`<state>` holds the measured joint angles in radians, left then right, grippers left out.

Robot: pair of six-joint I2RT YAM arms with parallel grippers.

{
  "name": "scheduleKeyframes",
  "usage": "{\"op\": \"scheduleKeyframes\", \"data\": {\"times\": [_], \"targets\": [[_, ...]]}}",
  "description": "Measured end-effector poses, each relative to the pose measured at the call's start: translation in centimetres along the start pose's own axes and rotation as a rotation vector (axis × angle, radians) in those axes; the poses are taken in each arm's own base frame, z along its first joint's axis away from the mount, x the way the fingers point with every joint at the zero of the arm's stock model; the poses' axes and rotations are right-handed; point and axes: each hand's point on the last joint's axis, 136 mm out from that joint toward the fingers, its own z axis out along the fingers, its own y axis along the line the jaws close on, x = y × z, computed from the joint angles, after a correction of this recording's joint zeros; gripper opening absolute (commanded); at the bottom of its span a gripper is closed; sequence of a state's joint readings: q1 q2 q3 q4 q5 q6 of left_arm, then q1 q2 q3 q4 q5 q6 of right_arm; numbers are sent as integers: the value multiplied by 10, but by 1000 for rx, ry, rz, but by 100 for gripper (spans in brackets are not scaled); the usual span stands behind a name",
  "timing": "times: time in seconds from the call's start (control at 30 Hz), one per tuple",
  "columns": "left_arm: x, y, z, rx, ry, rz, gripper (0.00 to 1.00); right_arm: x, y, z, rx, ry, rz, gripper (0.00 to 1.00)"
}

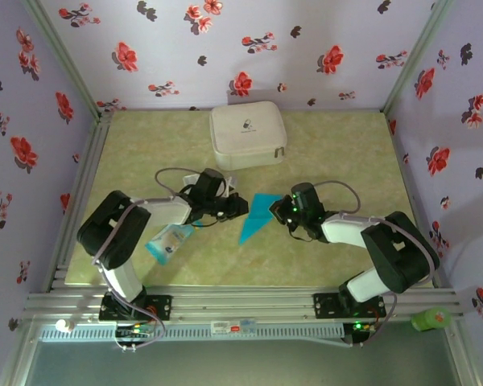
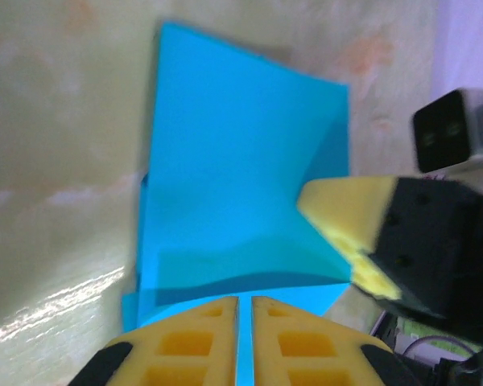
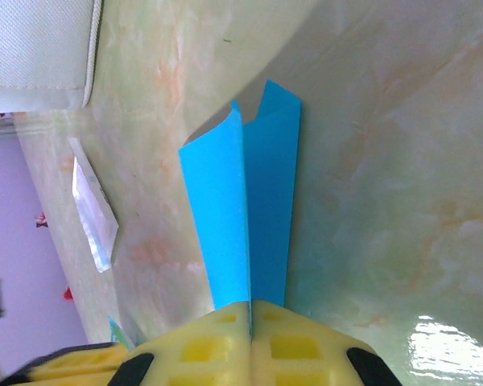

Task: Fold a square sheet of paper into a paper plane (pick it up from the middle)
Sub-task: Fold the wing for the fifth time at the center of the table.

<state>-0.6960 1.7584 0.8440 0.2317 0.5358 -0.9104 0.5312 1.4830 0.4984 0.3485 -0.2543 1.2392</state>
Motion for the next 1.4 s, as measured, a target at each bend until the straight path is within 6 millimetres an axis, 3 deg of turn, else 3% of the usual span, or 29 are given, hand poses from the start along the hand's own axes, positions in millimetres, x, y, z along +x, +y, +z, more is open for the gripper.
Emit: {"op": "scheduleKeyframes", "data": {"times": [0.2,0.4,0.77,0.93,1.0,1.07,1.23,1.3,1.4], "targets": [[20,20,20,-39,72,-37,12,2,-4,0,6,4,3,15],[22,26,26,-43,79,-48,12,5,-5,0,7,25,-23,22],[21,26,27,-37,76,-46,12,-4,-14,-7,7,73,-66,10],[20,23,26,-29,75,-36,21,-3,-12,-7,-7,100,-79,2],[18,21,22,-44,53,-5,31,-3,-11,-7,-11,103,-81,1],[15,17,13,-64,19,31,35,-3,-11,-7,-13,106,-76,1],[11,-13,-13,-129,-76,225,43,-4,-7,-7,-28,101,-50,0],[18,-29,-15,-154,-89,329,46,-5,-5,-7,-35,98,-32,0],[34,-36,-10,-215,-76,452,55,-5,-3,-7,-42,95,-13,0]]}}
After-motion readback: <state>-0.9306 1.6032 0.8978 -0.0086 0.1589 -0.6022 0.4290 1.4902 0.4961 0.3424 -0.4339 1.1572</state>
